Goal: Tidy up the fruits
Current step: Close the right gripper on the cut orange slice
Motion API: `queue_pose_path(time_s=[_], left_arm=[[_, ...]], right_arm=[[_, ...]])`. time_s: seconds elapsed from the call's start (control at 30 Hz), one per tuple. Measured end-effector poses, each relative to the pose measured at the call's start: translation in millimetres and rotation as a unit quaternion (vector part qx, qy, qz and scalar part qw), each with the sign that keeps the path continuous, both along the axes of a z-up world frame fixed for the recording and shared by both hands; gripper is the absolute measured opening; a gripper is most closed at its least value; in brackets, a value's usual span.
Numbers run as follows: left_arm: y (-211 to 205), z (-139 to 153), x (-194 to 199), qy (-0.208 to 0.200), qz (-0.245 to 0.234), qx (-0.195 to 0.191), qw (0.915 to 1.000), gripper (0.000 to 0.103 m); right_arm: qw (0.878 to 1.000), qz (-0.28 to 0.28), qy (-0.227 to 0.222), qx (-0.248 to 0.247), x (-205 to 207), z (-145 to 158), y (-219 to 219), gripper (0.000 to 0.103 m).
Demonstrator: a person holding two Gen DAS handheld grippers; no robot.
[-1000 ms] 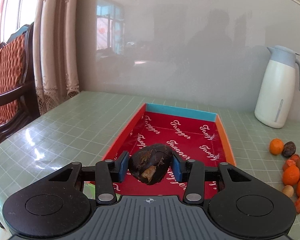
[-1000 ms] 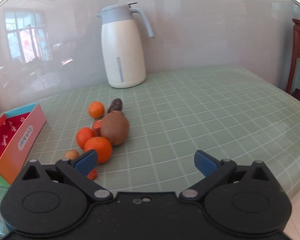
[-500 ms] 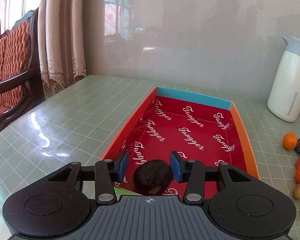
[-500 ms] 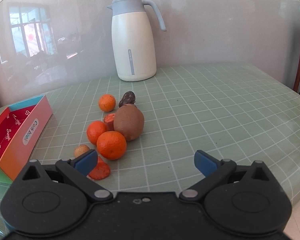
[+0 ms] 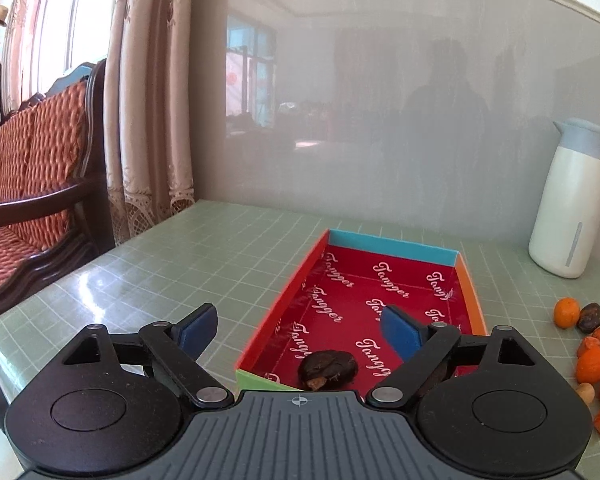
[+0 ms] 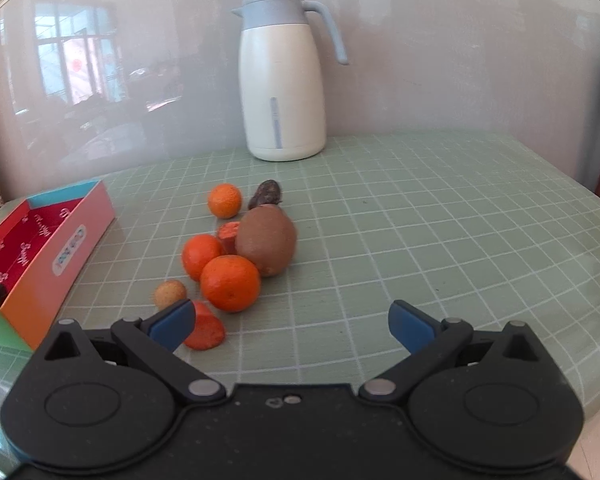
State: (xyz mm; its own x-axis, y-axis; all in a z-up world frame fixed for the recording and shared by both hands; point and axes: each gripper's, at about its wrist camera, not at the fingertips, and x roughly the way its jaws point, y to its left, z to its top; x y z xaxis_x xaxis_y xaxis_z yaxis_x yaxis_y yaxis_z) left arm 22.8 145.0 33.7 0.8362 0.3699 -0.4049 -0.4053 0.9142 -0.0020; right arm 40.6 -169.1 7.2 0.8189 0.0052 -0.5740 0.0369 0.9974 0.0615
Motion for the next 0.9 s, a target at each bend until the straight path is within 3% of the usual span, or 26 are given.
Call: queue_pose_path(time_s=[0.13,0.33,0.53,0.77,0.83,0.9], left_arm=[[7.5,2.0,-18.1,-0.002,0.011,0.000,0.9999,0.099],[17.4,-0.4,-42.3,-0.004,0.025,-0.013,0.9996,0.103],[18.7,-4.7,-45.7,0.005,0.031,0.001,0.9995,0.103],[29.3,-4.2,-59.0,-0.014,0.063,0.006,0.9979,0.103],[34.8,-4.5,-63.6,-0.019,0.074,0.002,0.9970,0.103],[38.4,-5.2,-67.2,-0.022,0.083,-0.001,0.9963,0.103]], right_arm=[[0.999,0.026,-0.005,-0.017,0.0,0.1,13.1,0.103],[0.999,0.052,0.000,-0.010,3.9,-0.9,24.1,0.103],[0.999,0.047,0.014,-0.002,11.8,-6.3,31.1,0.103],[0.999,0.034,0.028,-0.026,22.8,-16.3,43.7,0.102],[0.999,0.030,0.023,-0.033,24.0,-17.6,45.3,0.091],[0.999,0.027,0.023,-0.040,25.8,-19.2,46.6,0.069]])
